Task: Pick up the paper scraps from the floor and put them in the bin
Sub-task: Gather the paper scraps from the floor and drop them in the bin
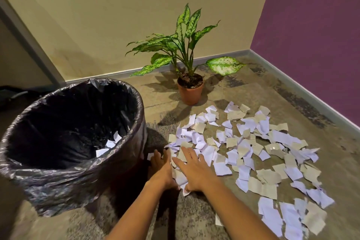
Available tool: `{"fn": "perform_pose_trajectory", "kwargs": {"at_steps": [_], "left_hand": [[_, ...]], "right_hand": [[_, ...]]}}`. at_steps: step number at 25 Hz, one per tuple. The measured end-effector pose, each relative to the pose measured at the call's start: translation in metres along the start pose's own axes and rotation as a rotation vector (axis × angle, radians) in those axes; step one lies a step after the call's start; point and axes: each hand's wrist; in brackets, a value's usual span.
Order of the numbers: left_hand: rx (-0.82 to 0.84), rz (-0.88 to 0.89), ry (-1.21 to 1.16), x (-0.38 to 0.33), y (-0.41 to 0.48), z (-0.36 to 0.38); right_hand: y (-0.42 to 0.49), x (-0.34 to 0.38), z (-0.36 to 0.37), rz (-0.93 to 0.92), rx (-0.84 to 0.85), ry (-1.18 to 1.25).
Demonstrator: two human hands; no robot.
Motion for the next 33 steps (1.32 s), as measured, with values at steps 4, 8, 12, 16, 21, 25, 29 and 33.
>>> {"fn": "perform_pose_trajectory", "kwargs": {"at_steps": [4,8,12,16,21,25,29,33], "left_hand": [[0.080,-0.158,0.118,-0.003,0.022,0.000],[0.132,-0.218,0.146,0.001,0.044,-0.002],[0.120,-0.213,0.195,0.001,0.048,-0.001],[0.095,-0.129,0.225,0.005,0.041,-0.002],[0.061,-0.013,0.198,-0.006,0.026,-0.001],[0.153,0.079,0.010,-0.015,0.014,0.003],[0.092,0.103,0.023,-0.026,0.000,0.016],[-0.075,0.108,-0.012,-0.033,-0.011,0.030]], "right_hand": [[0.035,0.001,-0.004,-0.020,-0.001,-0.187],[0.075,0.004,-0.014,-0.022,0.044,-0.350],[0.101,0.008,-0.020,-0.005,0.133,-0.361],[0.103,0.005,-0.025,0.014,0.253,-0.267],[0.074,-0.010,-0.019,0.018,0.194,-0.043],[0.045,-0.021,-0.005,0.047,0.159,0.017],[0.015,-0.035,0.008,0.090,0.146,0.029],[-0.015,-0.048,0.018,0.127,0.102,0.085]]}}
Point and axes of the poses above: each hand's wrist, its own y-axis towards the middle knuckle, its own z-axis out of the palm, x = y × z, and after that the axes turned 8 degrees about z, right-handed
